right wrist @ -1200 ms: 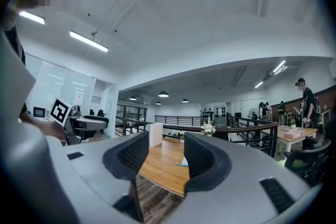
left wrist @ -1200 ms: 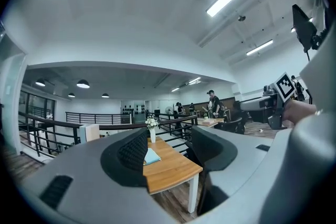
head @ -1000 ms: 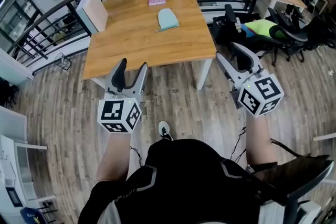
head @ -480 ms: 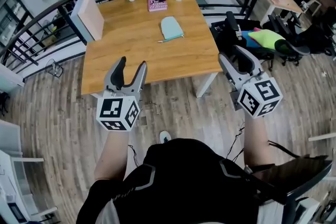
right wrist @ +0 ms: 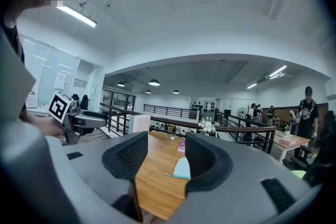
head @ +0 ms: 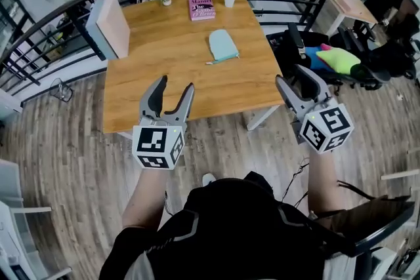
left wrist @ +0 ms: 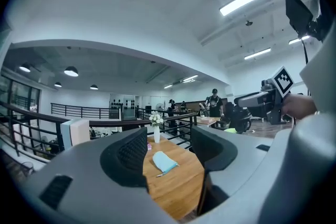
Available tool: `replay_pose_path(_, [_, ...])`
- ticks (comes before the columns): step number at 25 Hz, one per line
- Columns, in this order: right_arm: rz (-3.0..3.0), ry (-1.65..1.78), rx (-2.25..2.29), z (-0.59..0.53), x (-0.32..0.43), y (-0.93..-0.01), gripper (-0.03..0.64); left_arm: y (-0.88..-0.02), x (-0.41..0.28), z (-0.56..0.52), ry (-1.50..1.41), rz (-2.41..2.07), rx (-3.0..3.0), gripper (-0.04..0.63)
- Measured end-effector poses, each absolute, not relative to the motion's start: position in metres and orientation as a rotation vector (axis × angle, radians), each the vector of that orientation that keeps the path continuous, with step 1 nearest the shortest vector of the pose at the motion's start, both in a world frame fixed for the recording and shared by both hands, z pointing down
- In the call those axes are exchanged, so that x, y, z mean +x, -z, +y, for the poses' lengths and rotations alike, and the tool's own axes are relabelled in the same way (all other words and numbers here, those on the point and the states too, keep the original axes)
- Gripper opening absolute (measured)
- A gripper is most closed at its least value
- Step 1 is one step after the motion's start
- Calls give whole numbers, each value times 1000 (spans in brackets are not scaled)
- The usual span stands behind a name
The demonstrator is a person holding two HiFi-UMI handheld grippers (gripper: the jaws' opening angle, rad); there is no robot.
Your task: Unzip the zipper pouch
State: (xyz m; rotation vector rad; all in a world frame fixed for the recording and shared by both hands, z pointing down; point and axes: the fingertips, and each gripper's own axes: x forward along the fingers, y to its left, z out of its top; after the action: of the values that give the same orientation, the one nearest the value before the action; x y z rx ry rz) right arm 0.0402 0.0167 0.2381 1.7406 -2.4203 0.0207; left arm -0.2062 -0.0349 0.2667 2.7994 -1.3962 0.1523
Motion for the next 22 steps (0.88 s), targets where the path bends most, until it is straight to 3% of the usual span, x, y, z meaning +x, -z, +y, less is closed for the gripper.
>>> replay_pose_path(10, [-2454, 73, 1598, -53, 31, -252, 227, -284, -182, -94, -252, -1388, 2837, 278])
replay_pose_path(22, [-2560, 209, 1423, -190, 103, -243, 222, -284, -119, -201, -270, -1491, 2740, 259])
